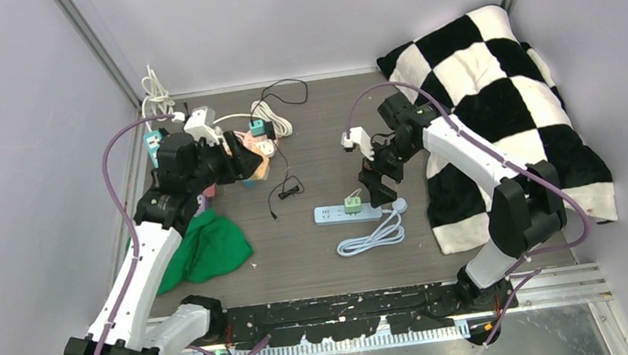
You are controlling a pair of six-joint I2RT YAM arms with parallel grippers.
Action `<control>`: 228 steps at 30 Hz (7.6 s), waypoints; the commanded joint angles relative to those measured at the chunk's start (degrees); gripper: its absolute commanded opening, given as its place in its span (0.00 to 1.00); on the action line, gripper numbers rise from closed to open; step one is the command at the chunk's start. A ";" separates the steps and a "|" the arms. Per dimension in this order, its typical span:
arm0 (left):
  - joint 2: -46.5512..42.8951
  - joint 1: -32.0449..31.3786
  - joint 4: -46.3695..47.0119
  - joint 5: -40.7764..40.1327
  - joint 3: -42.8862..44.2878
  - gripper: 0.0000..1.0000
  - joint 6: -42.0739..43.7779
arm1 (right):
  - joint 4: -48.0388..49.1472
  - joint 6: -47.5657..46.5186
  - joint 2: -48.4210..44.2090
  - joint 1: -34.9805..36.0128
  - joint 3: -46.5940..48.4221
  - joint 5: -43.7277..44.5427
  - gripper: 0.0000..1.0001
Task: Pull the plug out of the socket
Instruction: Remove the plug from the socket, then place the plug at the center of the board, then remove the plug from the socket.
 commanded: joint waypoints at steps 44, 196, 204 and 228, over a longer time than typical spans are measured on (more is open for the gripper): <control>65.81 -12.17 43.71 9.18 40.34 0.00 -29.00 | -6.32 14.15 -0.06 -25.65 11.79 -19.29 1.00; -9.33 -19.82 34.67 -11.50 -36.20 0.96 -9.08 | 13.45 -15.66 2.49 2.57 -12.06 -5.70 0.61; -7.07 -19.80 36.18 -11.04 -36.12 0.96 -9.06 | 14.19 -13.90 3.02 4.52 -10.68 -5.54 0.61; -0.95 -19.79 41.73 -7.41 -36.46 0.96 -7.68 | 14.52 -13.27 6.24 7.85 -6.47 -4.25 0.63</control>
